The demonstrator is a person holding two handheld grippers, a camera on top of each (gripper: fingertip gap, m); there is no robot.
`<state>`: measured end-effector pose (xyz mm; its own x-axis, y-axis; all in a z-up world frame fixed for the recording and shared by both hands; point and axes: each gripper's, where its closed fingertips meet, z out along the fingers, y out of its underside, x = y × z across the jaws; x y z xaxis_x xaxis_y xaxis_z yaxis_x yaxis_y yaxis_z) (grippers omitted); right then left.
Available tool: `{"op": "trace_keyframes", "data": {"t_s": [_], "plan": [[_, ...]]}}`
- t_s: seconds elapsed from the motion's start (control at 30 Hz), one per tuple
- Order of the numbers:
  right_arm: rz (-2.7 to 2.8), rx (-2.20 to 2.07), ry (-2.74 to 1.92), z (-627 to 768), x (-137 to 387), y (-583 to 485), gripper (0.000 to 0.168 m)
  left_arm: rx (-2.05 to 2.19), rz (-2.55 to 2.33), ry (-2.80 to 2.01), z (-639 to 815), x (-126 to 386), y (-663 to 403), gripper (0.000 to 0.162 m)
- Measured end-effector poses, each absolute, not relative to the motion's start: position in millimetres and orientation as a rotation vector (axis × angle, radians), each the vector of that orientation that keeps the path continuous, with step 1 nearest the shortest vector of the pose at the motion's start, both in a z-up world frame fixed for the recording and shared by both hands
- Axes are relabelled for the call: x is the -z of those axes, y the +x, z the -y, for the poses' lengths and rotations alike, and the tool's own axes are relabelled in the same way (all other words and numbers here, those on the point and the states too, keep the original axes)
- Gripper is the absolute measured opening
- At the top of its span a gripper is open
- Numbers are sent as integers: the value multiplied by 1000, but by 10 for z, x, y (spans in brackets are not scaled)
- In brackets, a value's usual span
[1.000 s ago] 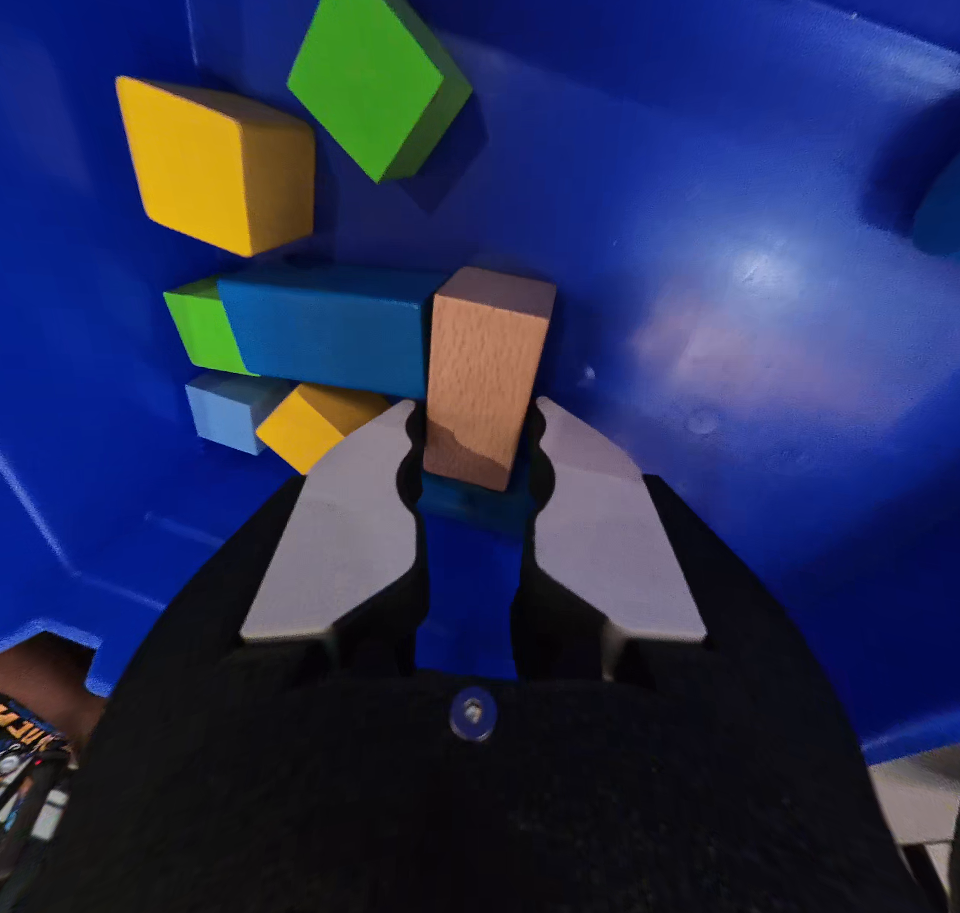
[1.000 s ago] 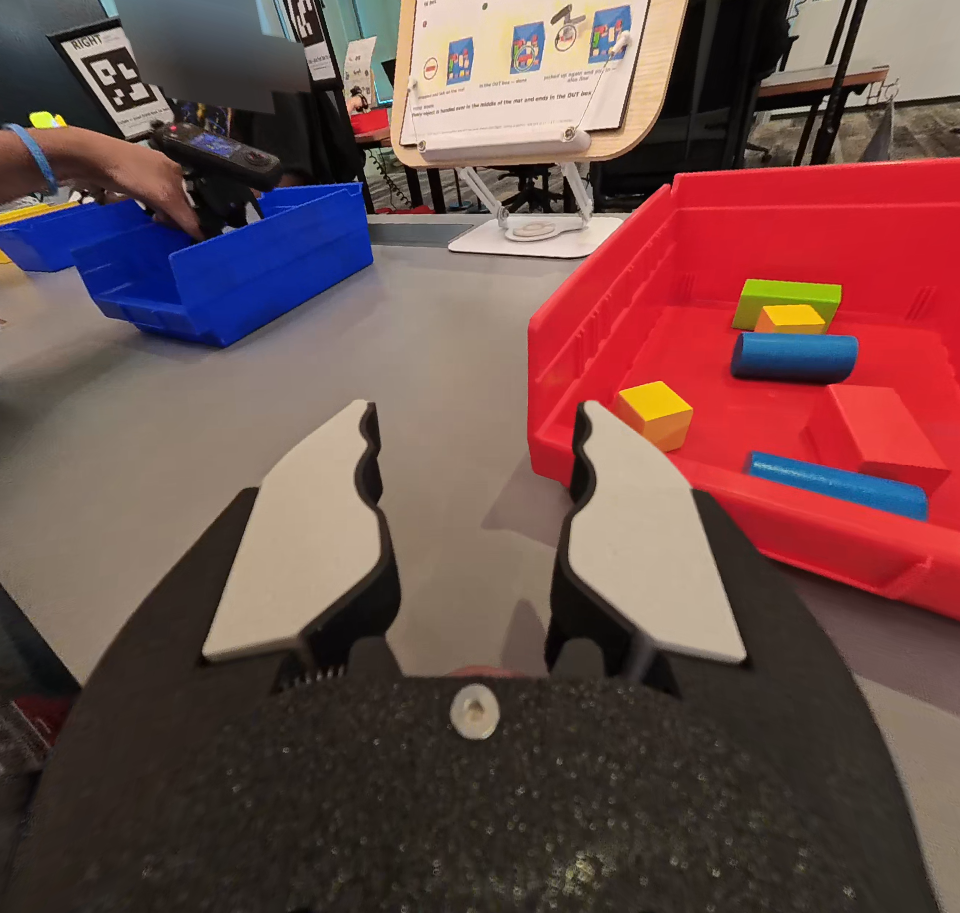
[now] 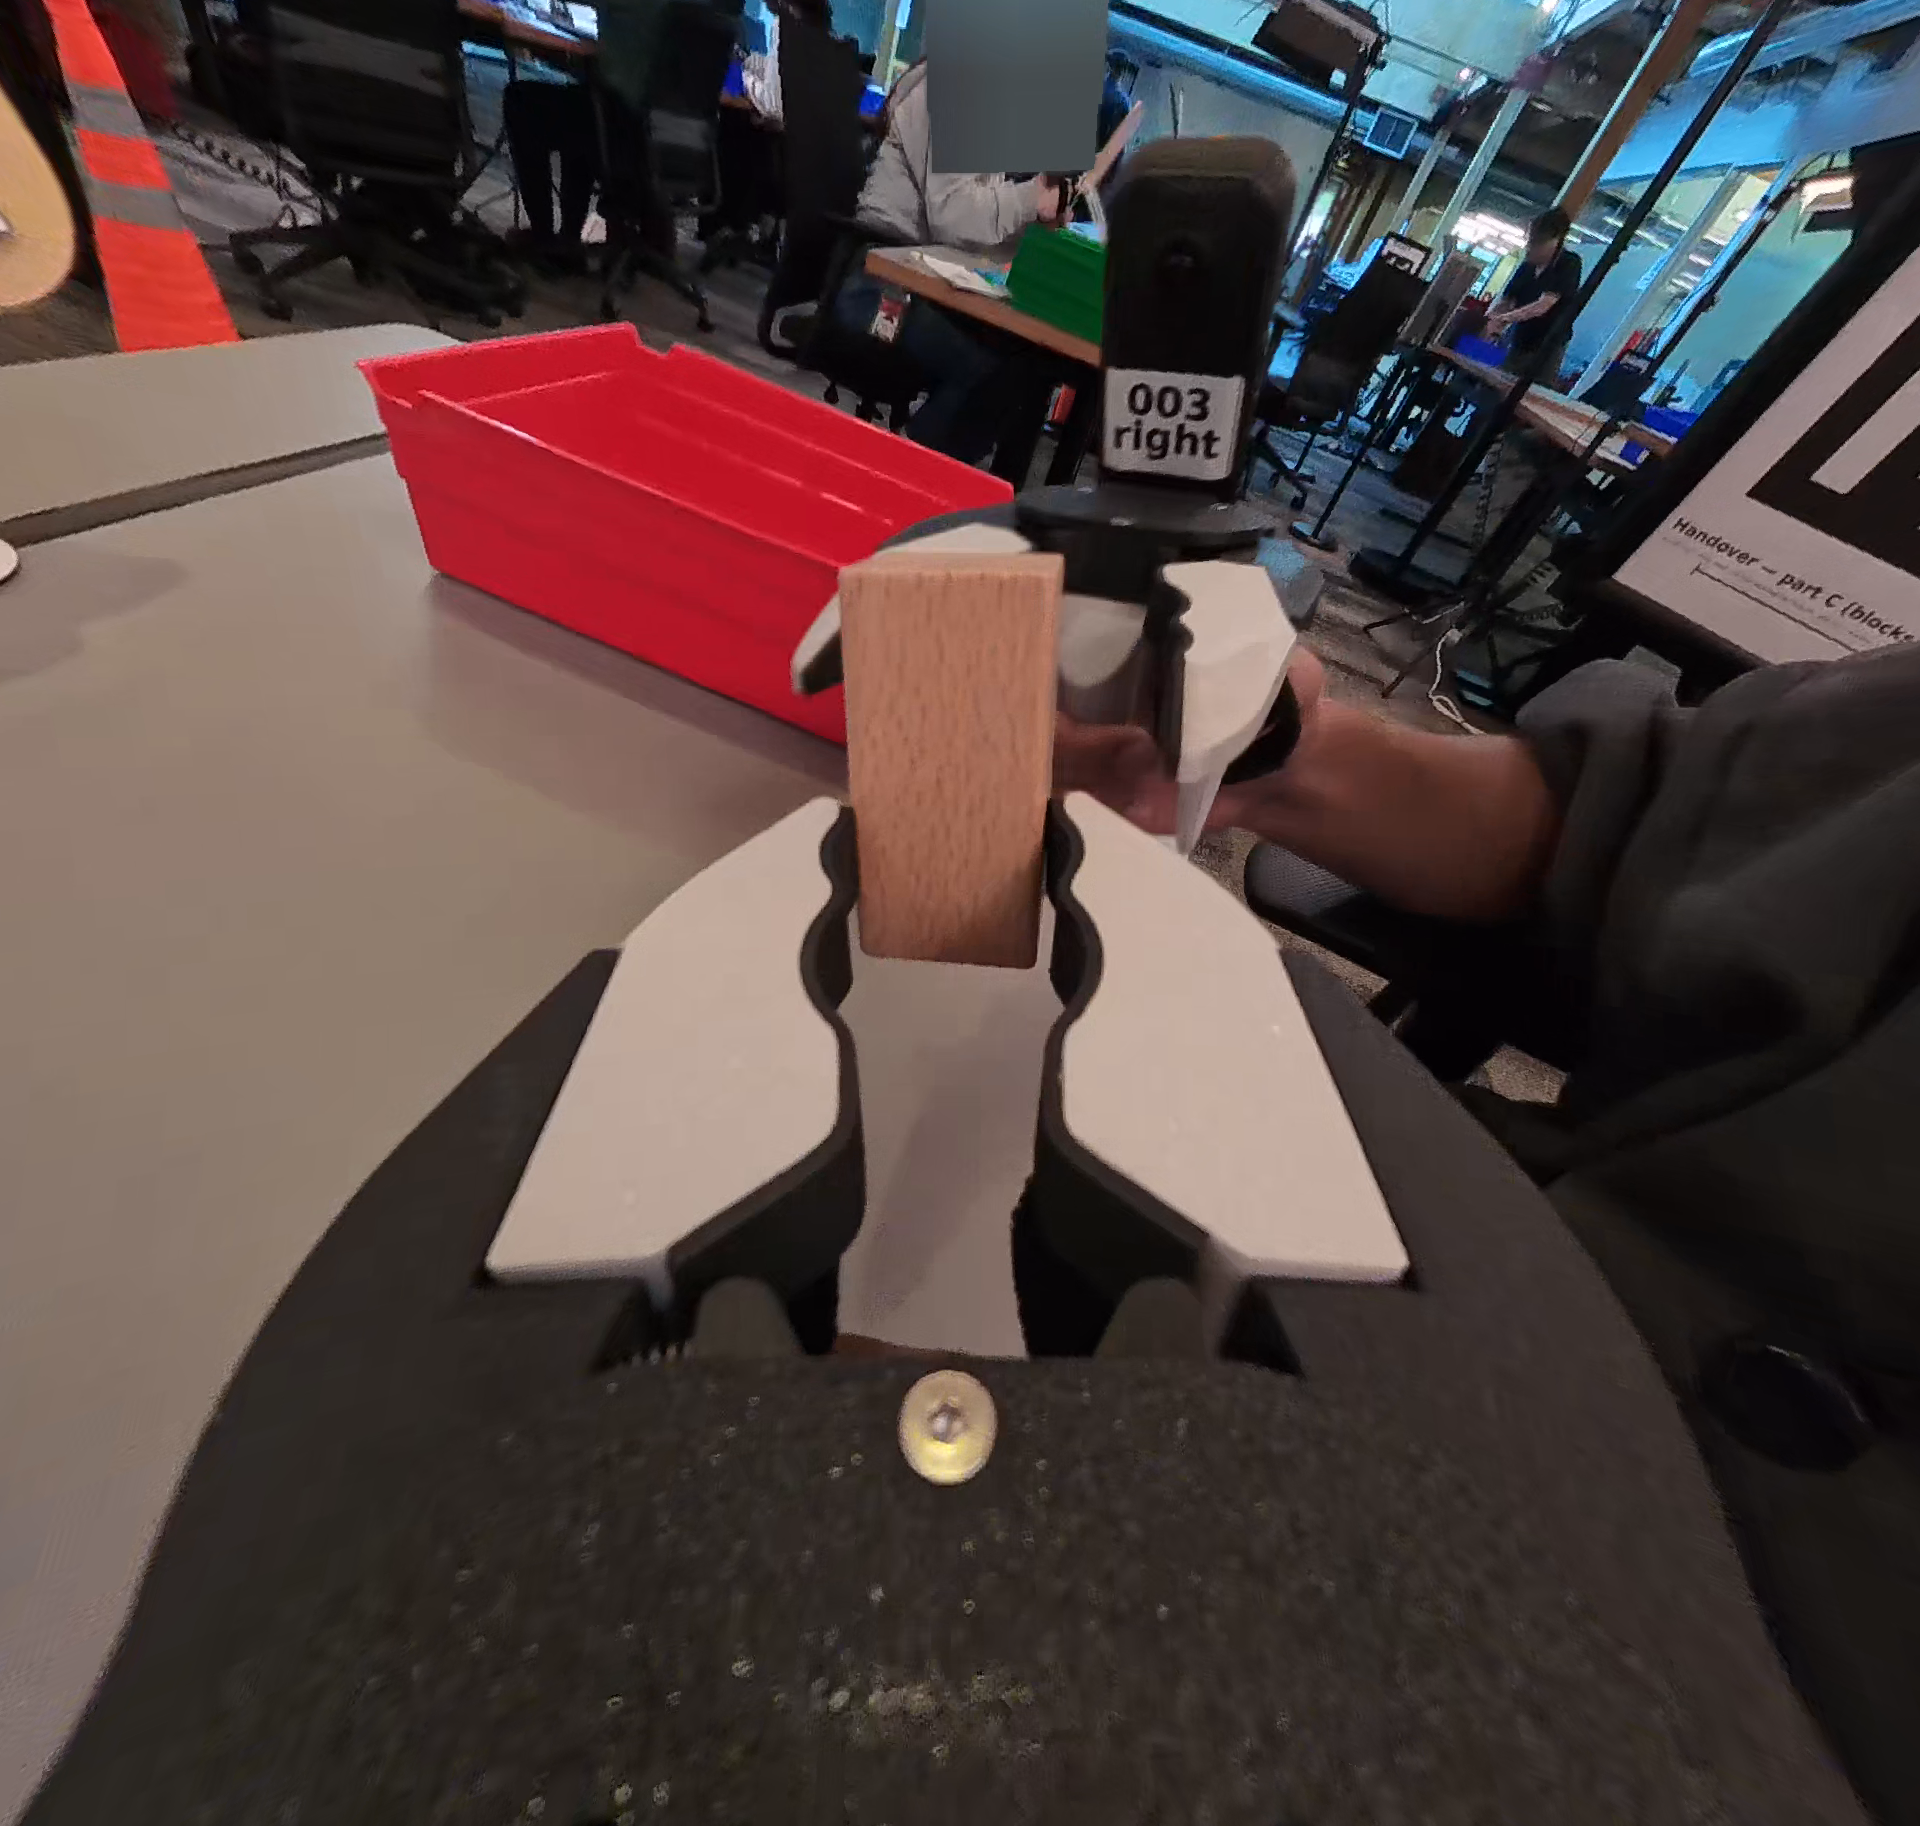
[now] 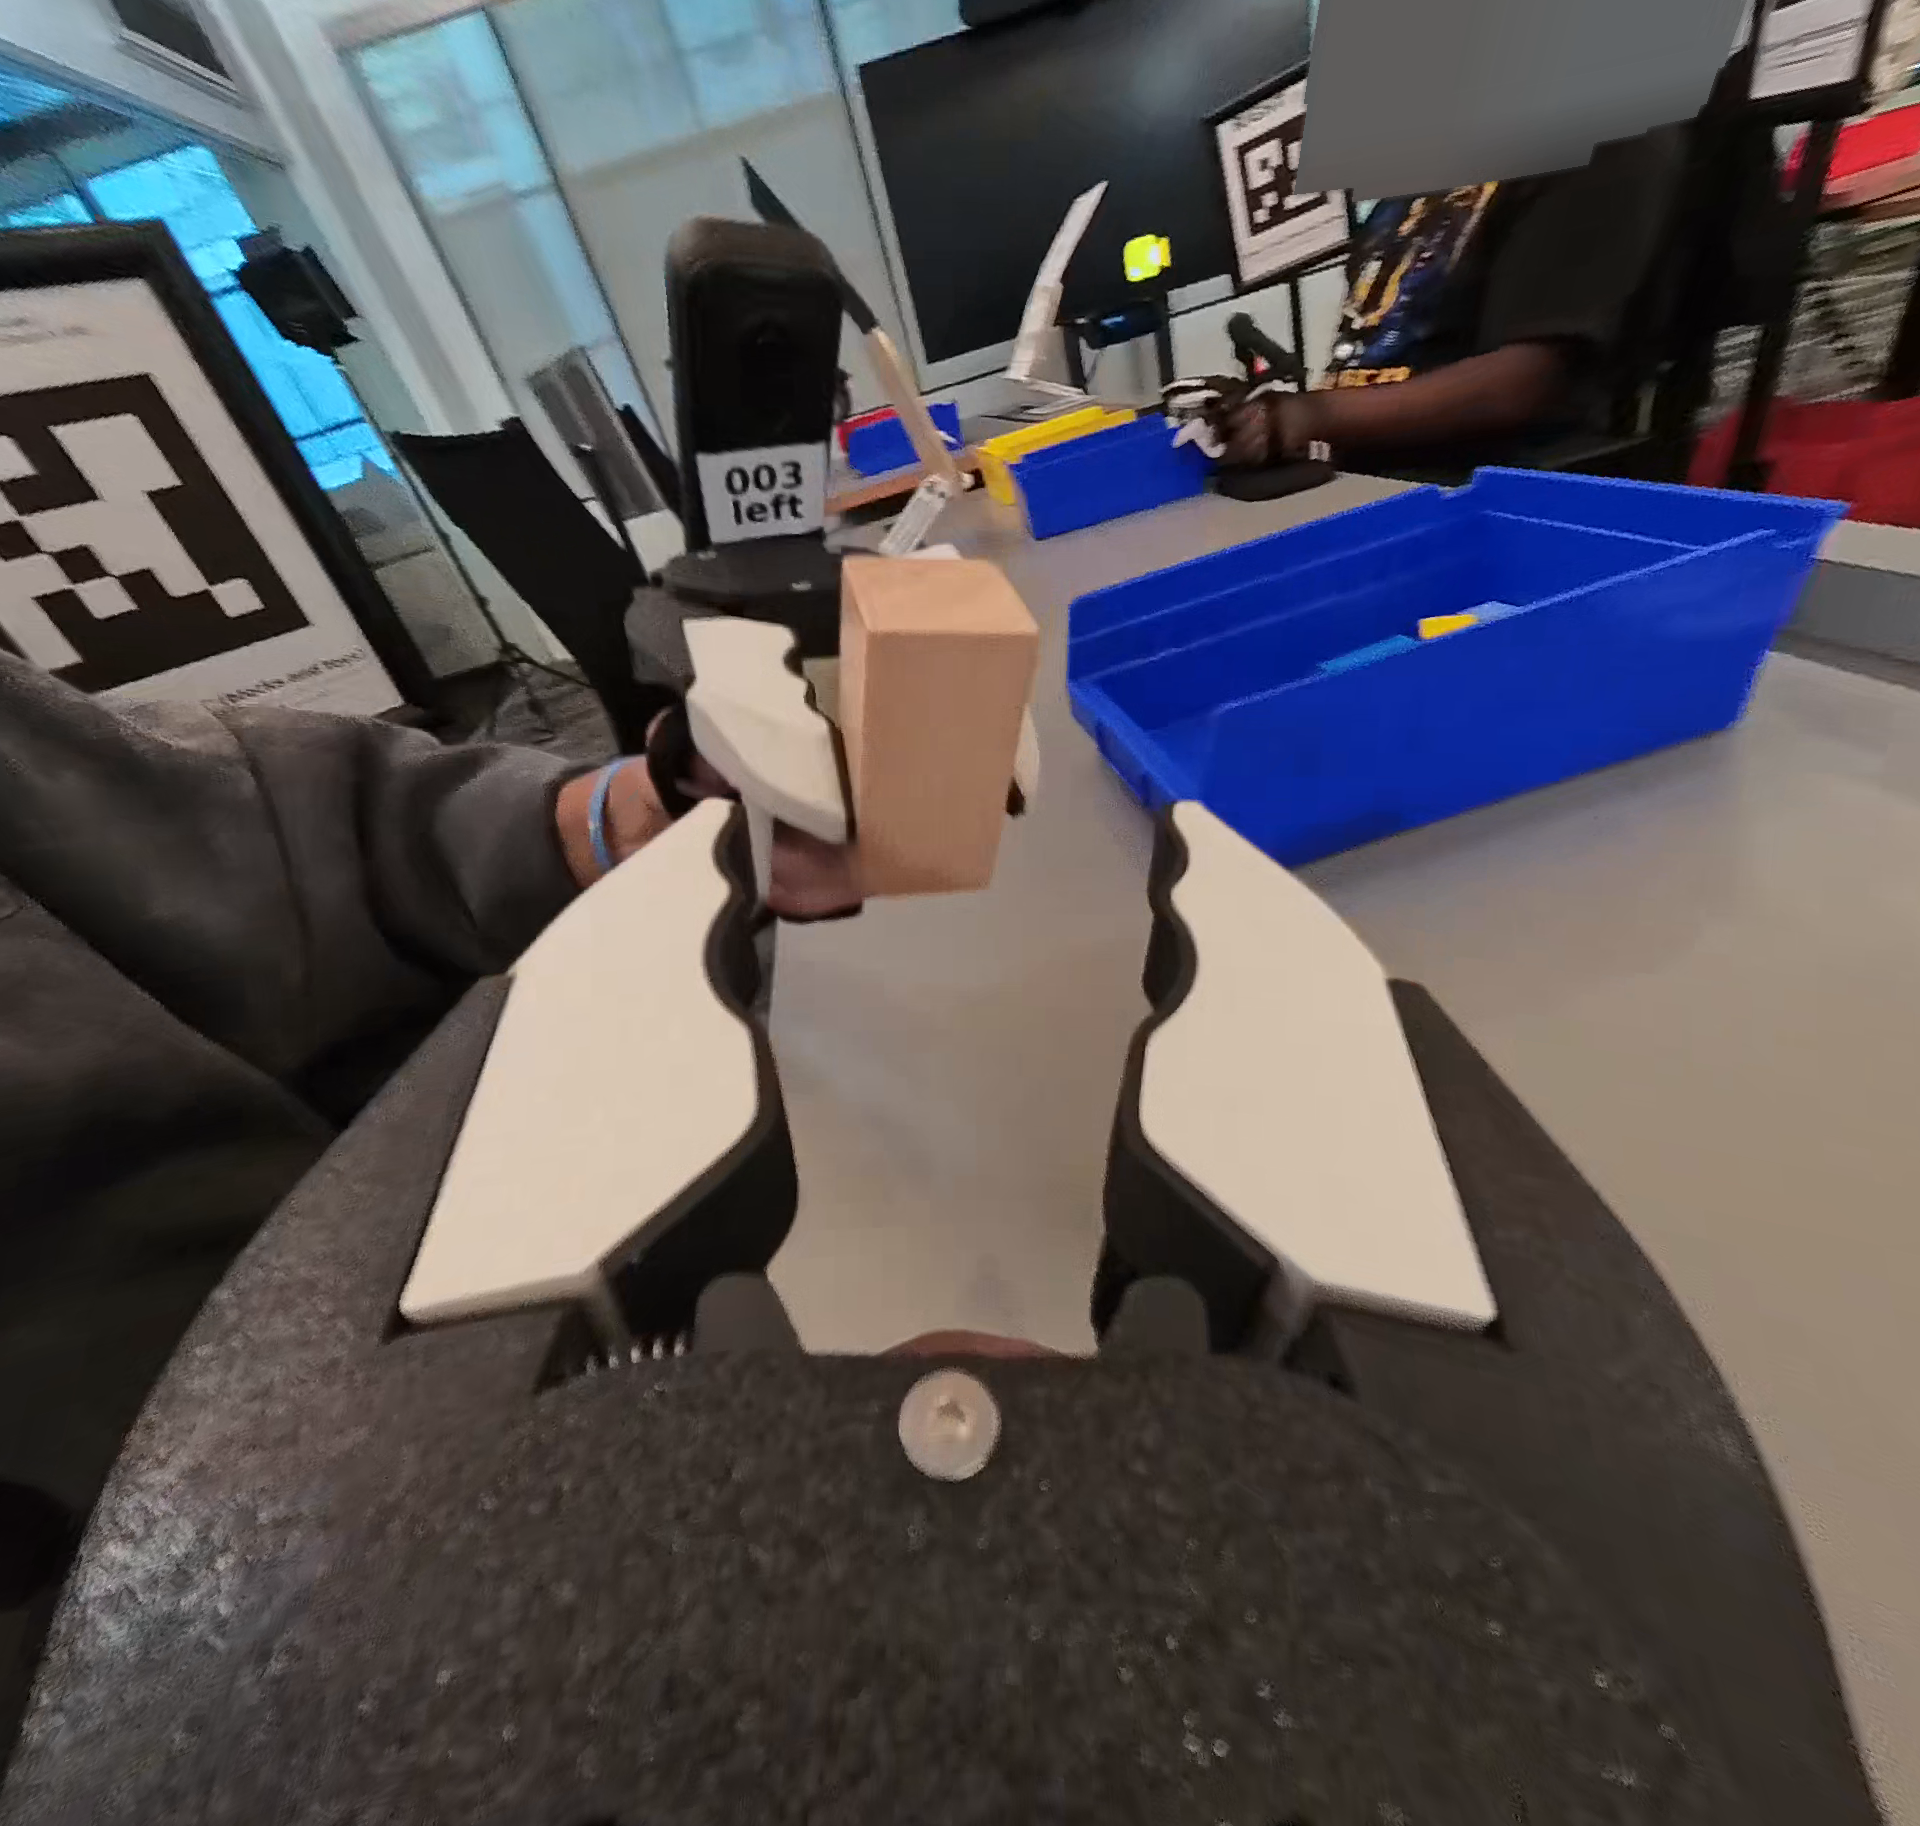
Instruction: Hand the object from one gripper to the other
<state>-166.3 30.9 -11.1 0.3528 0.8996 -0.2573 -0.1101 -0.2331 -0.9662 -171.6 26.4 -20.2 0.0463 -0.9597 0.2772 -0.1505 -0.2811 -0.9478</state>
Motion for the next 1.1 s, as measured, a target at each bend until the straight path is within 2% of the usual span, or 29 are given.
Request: {"op": "trace_keyframes", "data": {"t_s": [0.2,0.37,0.53,0.63,0.8,0.87,0.97,1.1], "plan": [[695,-1258,-1443,-324,110,-1846,66,1324,-1149,-1550,-241,273,-1690,34],[644,-1440,-1372,-290,134,-1850,34,1322,-1187,-1553,-192,393,-1655,34],[661,-1446,-1407,-252,181,-1835,34,1382,-1117,-1597,-133,444,-1677,34],[700,-1328,-1421,-246,73,-1675,34,1298,-1091,-1642,-87,597,-1802,60],[557,-866,-1623,-662,-371,-595,34,1170,-1093,-1695,-17,861,-2057,55],[434,-600,-1780,-969,-385,81,34,1092,-1092,-1690,-83,871,-2108,54],[241,-351,-2017,-1448,-140,938,34,1097,-1075,-1671,-134,805,-2099,53],[167,-239,-2384,-2037,664,1425,34,1104,-1077,-1703,-139,875,-2090,52]]}}
